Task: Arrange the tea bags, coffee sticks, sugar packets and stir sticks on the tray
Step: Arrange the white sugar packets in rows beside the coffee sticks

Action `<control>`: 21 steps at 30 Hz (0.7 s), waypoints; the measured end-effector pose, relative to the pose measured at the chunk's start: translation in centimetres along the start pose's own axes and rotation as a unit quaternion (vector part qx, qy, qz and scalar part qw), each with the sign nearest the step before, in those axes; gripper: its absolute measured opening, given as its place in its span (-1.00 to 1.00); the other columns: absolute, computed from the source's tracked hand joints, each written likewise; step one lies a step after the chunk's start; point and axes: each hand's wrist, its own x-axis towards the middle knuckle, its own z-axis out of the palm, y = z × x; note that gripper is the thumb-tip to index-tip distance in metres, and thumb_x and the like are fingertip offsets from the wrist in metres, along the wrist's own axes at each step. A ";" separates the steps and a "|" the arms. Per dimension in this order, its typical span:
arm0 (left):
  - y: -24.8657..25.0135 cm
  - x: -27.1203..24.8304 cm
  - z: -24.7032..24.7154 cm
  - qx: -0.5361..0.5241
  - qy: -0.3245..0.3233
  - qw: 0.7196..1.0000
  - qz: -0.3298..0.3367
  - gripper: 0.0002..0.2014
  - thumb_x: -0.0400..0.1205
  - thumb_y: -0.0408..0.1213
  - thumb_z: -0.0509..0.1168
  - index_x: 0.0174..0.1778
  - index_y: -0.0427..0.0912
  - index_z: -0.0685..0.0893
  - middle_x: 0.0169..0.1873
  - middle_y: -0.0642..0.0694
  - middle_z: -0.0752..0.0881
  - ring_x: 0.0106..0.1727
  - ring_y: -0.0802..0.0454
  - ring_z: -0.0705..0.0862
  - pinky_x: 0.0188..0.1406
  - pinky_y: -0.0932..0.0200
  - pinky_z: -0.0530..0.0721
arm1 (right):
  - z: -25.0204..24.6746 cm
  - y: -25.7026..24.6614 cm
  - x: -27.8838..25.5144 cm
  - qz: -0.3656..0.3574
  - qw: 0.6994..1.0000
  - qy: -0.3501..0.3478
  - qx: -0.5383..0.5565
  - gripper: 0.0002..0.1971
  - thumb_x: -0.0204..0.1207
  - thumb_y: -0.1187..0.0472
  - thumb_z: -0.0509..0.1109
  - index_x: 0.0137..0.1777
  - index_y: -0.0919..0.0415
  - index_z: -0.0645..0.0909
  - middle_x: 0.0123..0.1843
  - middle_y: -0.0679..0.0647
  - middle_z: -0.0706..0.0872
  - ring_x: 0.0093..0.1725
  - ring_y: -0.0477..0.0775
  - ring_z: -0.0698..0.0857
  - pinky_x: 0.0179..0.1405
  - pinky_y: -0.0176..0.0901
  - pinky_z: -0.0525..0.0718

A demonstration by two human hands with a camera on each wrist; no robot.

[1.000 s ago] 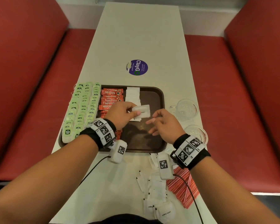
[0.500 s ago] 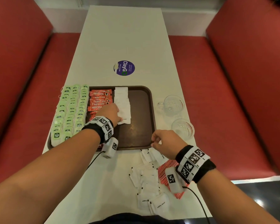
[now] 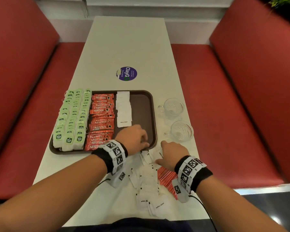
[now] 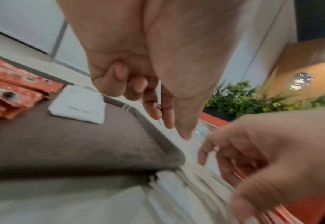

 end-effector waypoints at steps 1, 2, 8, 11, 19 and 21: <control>0.7 -0.3 0.7 0.014 -0.014 1.000 0.014 -0.76 0.58 0.15 0.40 0.04 0.12 0.70 0.00 0.12 0.55 0.05 0.09 0.62 0.02 0.14 0.60 | 0.2 -0.1 0.0 0.001 1.000 0.004 -0.012 -0.49 0.49 -0.24 0.44 0.21 0.11 0.43 -0.10 0.00 0.58 -0.14 0.11 0.62 -0.20 -0.06 0.60; 1.2 -0.5 1.3 0.026 -0.025 0.999 0.019 -0.71 0.57 0.16 0.41 0.10 0.09 0.70 0.04 0.10 0.56 0.08 0.07 0.61 0.00 0.14 0.57 | 0.3 -0.1 0.0 0.002 1.000 0.009 -0.022 -0.49 0.49 -0.24 0.44 0.19 0.12 0.43 -0.10 0.01 0.57 -0.15 0.11 0.61 -0.21 -0.07 0.59; 2.6 -0.8 3.8 0.035 -0.035 0.999 0.001 -0.57 0.53 0.17 0.45 0.23 0.05 0.64 0.18 0.05 0.60 0.15 0.04 0.61 0.08 0.11 0.62 | 0.6 0.6 0.2 -0.016 1.000 -0.006 0.005 -0.80 0.56 0.01 0.40 0.01 0.11 0.56 -0.01 0.06 0.68 -0.07 0.12 0.68 -0.14 -0.08 0.63; 3.2 -0.6 3.8 0.027 -0.032 0.999 -0.008 -0.60 0.56 0.13 0.43 0.24 0.02 0.65 0.18 0.01 0.60 0.13 0.01 0.63 0.12 0.08 0.64 | 0.4 1.6 0.1 -0.026 0.998 -0.007 0.052 -0.81 0.53 0.10 0.34 -0.26 0.05 0.42 -0.20 0.00 0.59 -0.20 0.06 0.62 -0.29 -0.15 0.52; 6.0 1.5 4.1 0.081 -0.039 0.996 -0.007 -0.60 0.68 0.09 0.28 0.34 -0.05 0.62 0.20 -0.11 0.58 0.12 -0.12 0.66 0.05 -0.01 0.68 | 0.0 4.4 -2.0 -0.032 0.988 0.023 0.151 -0.80 0.63 0.17 0.33 0.21 0.15 0.54 0.07 0.12 0.70 0.04 0.16 0.67 -0.10 -0.15 0.53; 6.6 1.9 4.1 0.100 -0.064 0.993 -0.006 -0.61 0.67 0.10 0.29 0.28 -0.08 0.63 0.17 -0.14 0.56 0.11 -0.13 0.66 0.04 -0.03 0.67 | -0.2 5.0 -2.4 -0.027 0.984 0.031 0.174 -0.70 0.63 0.20 0.36 0.35 0.12 0.51 0.19 0.13 0.71 0.14 0.17 0.69 0.01 -0.13 0.58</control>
